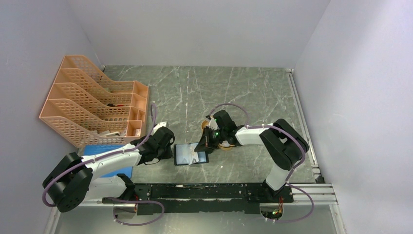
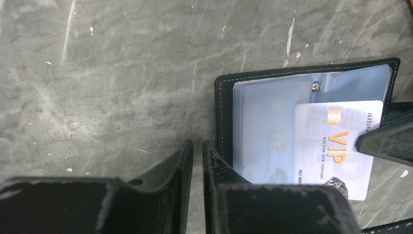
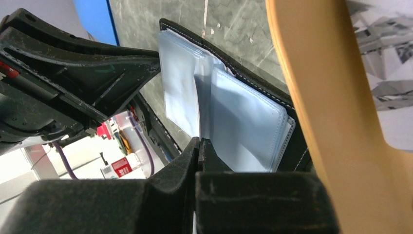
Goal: Put the credit cards into the card holder
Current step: Insert the credit card into the card holder.
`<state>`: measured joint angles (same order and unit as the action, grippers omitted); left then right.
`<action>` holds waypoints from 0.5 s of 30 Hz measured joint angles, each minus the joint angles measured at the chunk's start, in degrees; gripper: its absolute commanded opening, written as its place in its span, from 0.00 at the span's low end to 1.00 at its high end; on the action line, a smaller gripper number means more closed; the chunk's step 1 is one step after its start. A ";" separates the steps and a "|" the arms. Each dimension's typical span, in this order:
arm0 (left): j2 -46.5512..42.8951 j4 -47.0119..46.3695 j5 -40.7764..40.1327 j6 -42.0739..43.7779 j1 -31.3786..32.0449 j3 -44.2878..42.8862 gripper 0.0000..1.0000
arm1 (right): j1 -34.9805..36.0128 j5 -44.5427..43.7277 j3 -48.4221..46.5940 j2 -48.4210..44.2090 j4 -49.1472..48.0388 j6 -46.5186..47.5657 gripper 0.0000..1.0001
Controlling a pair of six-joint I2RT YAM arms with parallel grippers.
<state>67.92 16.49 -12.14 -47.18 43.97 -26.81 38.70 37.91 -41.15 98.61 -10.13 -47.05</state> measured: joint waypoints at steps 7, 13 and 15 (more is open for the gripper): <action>0.00 -0.04 0.35 0.00 0.00 0.02 0.19 | 0.00 -1.11 -0.57 0.79 -0.79 -1.01 0.00; -0.22 -0.57 0.74 0.00 0.00 0.35 0.18 | 0.00 -2.03 -1.27 0.92 -1.05 -1.55 0.00; -0.28 -0.76 0.87 -0.02 0.00 0.46 0.18 | 0.00 -2.34 -1.27 0.98 -1.09 -1.75 0.00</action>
<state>67.64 15.73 -11.27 -47.20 43.97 -26.35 38.70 35.57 -42.41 99.59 -11.22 -48.80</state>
